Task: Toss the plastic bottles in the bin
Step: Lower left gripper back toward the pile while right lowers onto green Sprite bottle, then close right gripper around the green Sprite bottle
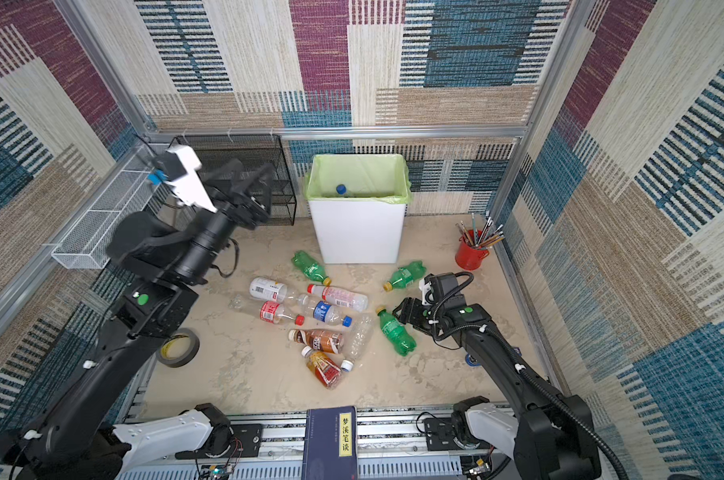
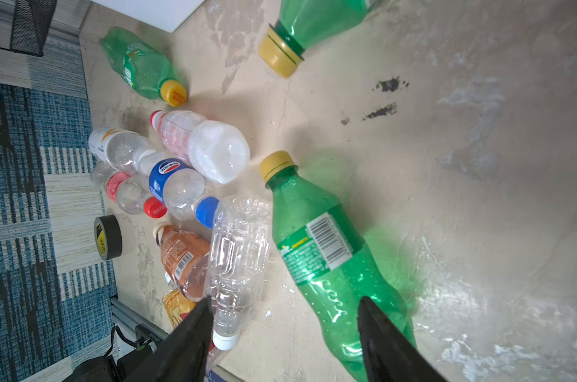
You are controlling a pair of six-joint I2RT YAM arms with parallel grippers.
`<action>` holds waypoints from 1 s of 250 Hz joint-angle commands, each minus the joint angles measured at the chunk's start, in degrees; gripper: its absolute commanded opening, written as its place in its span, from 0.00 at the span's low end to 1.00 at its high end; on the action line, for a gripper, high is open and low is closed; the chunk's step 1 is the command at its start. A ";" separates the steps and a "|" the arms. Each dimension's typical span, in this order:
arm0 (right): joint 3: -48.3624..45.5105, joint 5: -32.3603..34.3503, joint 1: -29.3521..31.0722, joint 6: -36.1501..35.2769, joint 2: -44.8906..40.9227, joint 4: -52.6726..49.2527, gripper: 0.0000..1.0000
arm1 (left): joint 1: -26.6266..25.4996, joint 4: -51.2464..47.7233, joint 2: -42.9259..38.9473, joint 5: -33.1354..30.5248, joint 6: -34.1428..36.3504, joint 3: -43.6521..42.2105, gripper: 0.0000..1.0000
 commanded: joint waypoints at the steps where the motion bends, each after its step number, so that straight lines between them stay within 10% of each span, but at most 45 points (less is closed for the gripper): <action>1: 1.31 3.26 0.08 -1.20 2.09 -2.25 0.73 | 0.09 -1.66 -6.83 -3.98 -8.88 -10.03 0.87; 99: 1.63 4.11 1.08 -8.32 6.52 -5.68 0.76 | 0.09 -9.33 -18.99 -6.24 -21.45 -30.87 0.84; 250: 2.02 9.21 5.88 -10.99 15.00 -3.16 0.70 | 0.18 -16.83 -26.74 -7.53 -26.19 -35.67 0.81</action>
